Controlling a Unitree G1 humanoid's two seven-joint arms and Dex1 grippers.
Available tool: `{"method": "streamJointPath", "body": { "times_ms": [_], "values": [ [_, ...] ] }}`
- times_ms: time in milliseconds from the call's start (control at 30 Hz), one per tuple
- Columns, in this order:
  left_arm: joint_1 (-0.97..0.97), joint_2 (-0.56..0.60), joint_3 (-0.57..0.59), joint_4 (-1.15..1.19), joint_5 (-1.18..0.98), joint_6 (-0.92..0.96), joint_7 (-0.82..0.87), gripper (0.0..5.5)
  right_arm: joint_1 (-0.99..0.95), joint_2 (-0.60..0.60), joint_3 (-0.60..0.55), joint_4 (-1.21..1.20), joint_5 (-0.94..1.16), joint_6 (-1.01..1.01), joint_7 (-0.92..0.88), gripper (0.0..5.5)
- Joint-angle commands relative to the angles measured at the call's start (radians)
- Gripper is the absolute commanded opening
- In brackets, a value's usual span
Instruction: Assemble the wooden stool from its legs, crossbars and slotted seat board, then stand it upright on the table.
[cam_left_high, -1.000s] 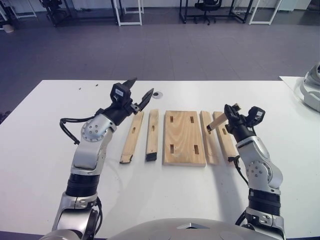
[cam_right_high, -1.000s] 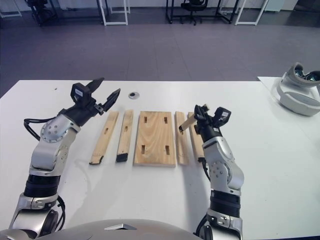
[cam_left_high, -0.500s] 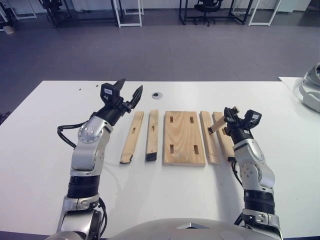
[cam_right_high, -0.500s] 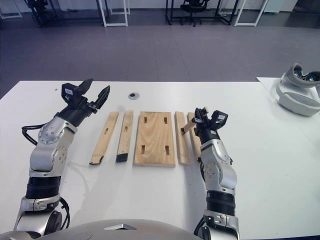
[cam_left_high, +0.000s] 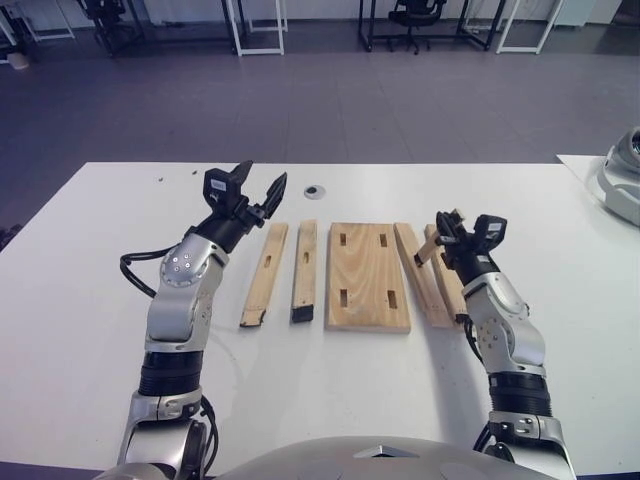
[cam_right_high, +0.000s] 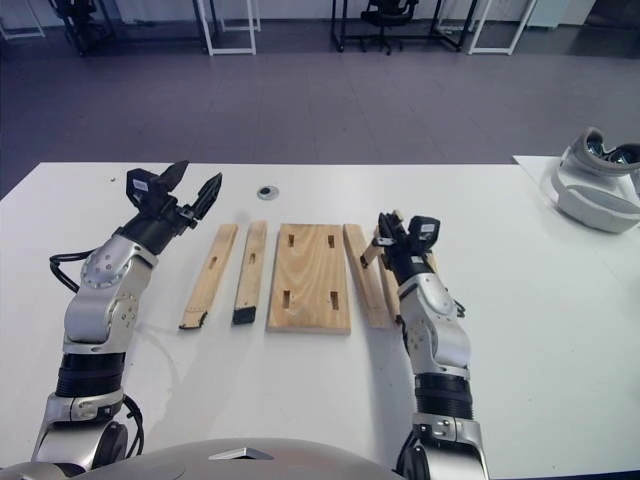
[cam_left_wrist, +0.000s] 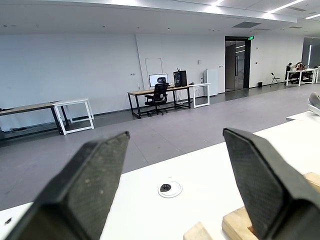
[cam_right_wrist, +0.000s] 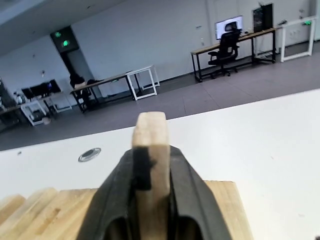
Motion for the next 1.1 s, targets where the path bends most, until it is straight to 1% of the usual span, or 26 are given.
{"method": "streamJointPath", "body": {
  "times_ms": [33, 167, 267, 333, 467, 533, 600, 700, 733, 767, 800, 867, 933, 1033, 1100],
  "values": [
    [0.02, 0.012, -0.001, 0.002, 0.01, 0.014, 0.004, 3.47, 0.103, -0.025, 0.067, 0.136, -0.102, 0.021, 0.004, 0.41],
    [0.023, 0.019, -0.009, 0.001, 0.017, 0.015, -0.004, 3.47, 0.152, -0.039, 0.09, 0.242, -0.161, -0.088, 0.017, 0.41],
    [0.021, 0.024, -0.008, 0.005, 0.018, 0.016, -0.009, 3.47, 0.174, -0.04, 0.095, 0.304, -0.165, -0.157, 0.03, 0.41],
    [0.022, 0.024, -0.008, 0.005, 0.02, 0.017, -0.008, 3.47, 0.168, -0.037, 0.097, 0.296, -0.152, -0.198, 0.045, 0.41],
    [0.021, 0.021, -0.007, 0.007, 0.021, 0.013, -0.001, 3.47, 0.125, -0.037, 0.092, 0.201, -0.12, -0.257, 0.074, 0.41],
    [0.024, 0.018, -0.005, 0.007, 0.022, 0.008, 0.005, 3.47, 0.1, -0.038, 0.083, 0.163, -0.098, -0.256, 0.087, 1.03],
    [0.019, 0.014, -0.005, 0.009, 0.023, 0.005, 0.01, 3.47, 0.088, -0.045, 0.085, 0.119, -0.089, -0.227, 0.103, 1.41],
    [0.014, 0.012, -0.003, 0.01, 0.025, -0.001, 0.016, 3.47, 0.083, -0.062, 0.081, 0.052, -0.079, -0.13, 0.101, 1.92],
    [0.012, 0.012, -0.002, 0.004, 0.025, 0.001, 0.019, 3.47, 0.088, -0.075, 0.084, 0.016, -0.08, -0.076, 0.099, 2.13],
    [0.01, 0.013, 0.0, -0.004, 0.023, 0.004, 0.021, 3.47, 0.097, -0.089, 0.087, -0.032, -0.081, -0.014, 0.095, 2.19],
    [0.01, 0.015, 0.001, -0.012, 0.022, 0.007, 0.023, 3.47, 0.106, -0.103, 0.092, -0.074, -0.081, 0.043, 0.095, 2.43],
    [0.011, 0.018, 0.0, -0.023, 0.021, 0.011, 0.025, 3.47, 0.125, -0.134, 0.089, -0.155, -0.077, 0.187, 0.079, 2.75],
    [0.016, 0.02, -0.005, -0.039, 0.022, 0.018, 0.028, 3.47, 0.157, -0.13, 0.074, -0.238, -0.034, 0.342, 0.05, 3.09],
    [0.017, 0.02, -0.013, -0.056, 0.025, 0.028, 0.033, 3.47, 0.188, -0.118, 0.081, -0.303, -0.015, 0.461, 0.03, 3.66],
    [0.019, 0.02, -0.019, -0.059, 0.026, 0.034, 0.031, 3.47, 0.188, -0.12, 0.085, -0.288, -0.029, 0.505, 0.013, 3.7]
  ]
}}
